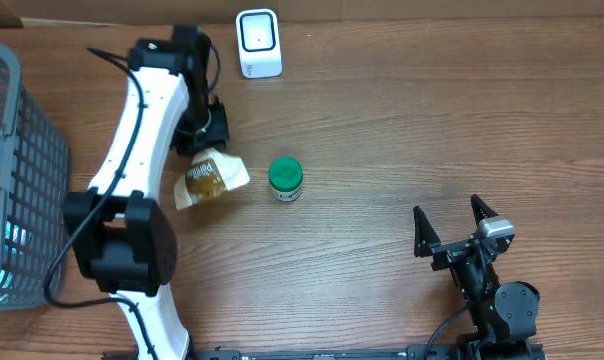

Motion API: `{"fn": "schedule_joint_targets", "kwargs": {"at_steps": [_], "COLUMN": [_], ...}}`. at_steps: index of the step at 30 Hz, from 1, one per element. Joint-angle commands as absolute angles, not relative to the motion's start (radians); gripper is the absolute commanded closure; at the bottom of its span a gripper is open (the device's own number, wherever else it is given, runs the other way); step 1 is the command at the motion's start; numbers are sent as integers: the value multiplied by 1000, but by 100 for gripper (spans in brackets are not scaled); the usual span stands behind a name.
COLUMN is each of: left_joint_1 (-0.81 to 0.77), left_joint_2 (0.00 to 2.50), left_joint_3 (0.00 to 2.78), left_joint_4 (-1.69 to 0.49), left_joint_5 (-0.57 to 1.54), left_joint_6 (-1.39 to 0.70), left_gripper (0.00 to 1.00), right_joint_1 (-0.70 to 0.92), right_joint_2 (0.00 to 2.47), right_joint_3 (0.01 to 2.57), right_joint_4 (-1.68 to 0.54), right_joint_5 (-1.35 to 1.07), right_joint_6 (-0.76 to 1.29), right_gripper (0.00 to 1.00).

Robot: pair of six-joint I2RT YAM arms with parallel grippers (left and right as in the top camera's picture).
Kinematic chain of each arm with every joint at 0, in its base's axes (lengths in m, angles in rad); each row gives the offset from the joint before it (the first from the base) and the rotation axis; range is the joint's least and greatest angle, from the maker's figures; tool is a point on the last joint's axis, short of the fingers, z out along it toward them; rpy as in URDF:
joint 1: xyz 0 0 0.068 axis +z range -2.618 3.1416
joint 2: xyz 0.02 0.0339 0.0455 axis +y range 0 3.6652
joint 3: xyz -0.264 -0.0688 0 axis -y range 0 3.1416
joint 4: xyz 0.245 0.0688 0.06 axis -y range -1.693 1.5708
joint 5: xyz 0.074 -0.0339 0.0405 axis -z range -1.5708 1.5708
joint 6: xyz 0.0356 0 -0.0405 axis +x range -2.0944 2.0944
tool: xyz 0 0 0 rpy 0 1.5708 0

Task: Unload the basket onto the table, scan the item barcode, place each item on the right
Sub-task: 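Carry the snack bag with the left gripper past the scanner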

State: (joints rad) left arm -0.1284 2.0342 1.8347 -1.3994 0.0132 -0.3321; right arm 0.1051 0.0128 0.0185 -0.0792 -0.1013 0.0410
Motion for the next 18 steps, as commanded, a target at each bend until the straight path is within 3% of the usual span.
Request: {"fn": "schedule_joint_targets", "kwargs": {"at_steps": [1, 12, 13, 16, 18], "left_joint_1": [-156, -218, -223, -234, -238], "left_joint_2": [2070, 2108, 2108, 2108, 2108], "left_joint_3": [1753, 1605, 1599, 1598, 1598], "left_joint_4": [-1348, -1182, -1169, -1163, -1161], "left_joint_5": [6, 29, 38, 44, 44], "left_joint_6": [-284, -297, -296, -296, -296], "left_gripper": [83, 70, 67, 41, 31], "right_joint_1": [101, 101, 101, 101, 101], "right_joint_2": [3, 3, 3, 3, 3], "right_joint_3": [8, 8, 8, 8, 8], "right_joint_4": [-75, -75, -75, -75, -75], "right_joint_5": [-106, -106, -106, -106, -106], "right_joint_6": [45, 45, 45, 45, 45], "right_gripper": [0, 0, 0, 0, 0]}}
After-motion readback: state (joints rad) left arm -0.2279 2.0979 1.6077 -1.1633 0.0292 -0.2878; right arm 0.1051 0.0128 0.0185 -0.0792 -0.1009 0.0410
